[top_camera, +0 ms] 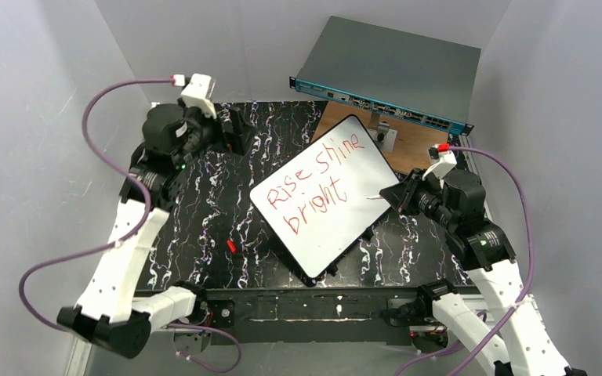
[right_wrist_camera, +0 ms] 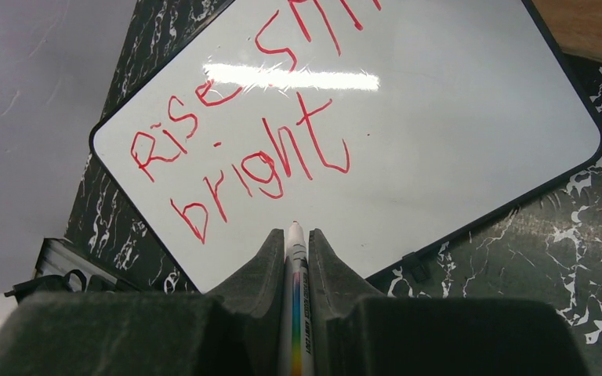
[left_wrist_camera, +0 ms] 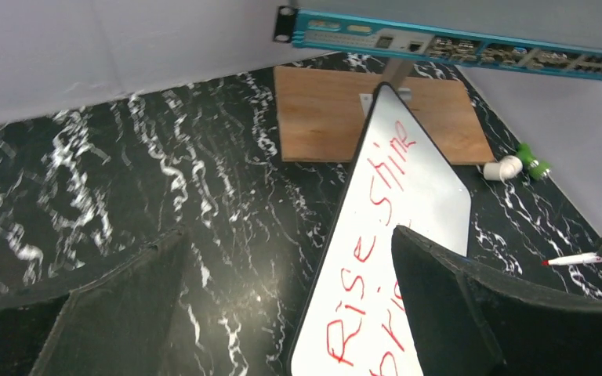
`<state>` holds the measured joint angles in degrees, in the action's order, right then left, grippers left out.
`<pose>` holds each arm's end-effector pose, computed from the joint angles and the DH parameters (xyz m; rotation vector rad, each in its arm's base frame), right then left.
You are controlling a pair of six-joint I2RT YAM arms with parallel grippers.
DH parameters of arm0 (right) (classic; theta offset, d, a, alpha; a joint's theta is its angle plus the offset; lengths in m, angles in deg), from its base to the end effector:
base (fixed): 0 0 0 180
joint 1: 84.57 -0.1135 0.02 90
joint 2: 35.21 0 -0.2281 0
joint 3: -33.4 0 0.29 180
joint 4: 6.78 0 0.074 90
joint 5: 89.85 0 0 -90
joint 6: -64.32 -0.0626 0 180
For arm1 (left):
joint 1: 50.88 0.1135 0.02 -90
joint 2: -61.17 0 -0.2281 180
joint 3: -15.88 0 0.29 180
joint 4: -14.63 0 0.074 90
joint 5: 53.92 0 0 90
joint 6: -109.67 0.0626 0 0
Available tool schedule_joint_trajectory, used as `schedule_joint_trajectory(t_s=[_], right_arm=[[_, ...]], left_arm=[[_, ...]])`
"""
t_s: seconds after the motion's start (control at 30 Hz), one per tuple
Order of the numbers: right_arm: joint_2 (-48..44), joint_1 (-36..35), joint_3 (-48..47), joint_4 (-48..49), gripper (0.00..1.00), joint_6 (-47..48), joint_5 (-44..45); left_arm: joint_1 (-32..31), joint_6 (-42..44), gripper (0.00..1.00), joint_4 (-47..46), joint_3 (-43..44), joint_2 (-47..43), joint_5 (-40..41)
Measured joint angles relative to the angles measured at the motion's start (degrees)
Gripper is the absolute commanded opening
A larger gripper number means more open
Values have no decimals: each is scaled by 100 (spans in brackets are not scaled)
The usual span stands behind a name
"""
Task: Write a sentence on the whiteboard
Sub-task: Pick up the pen cap from the center of the board.
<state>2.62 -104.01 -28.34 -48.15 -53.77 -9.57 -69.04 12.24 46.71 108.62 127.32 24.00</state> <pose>0.2175 0.0880 0.3302 0.0255 1.9363 0.7219 0.3016 -0.1127 0.4390 0.3183 1.6599 -0.5121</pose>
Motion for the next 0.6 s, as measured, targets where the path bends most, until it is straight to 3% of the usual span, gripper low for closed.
schedule_joint_trajectory(t_s=[0.37,0.6], right_arm=[[210,0,0,103,1,-2,-114],[361,0,-2,146,1,-4,-170]], left_arm=[[-2,-1060,94,1851,-621,-1314,1943],[-2,-1836,81,3161,-1106,-1910,2583]])
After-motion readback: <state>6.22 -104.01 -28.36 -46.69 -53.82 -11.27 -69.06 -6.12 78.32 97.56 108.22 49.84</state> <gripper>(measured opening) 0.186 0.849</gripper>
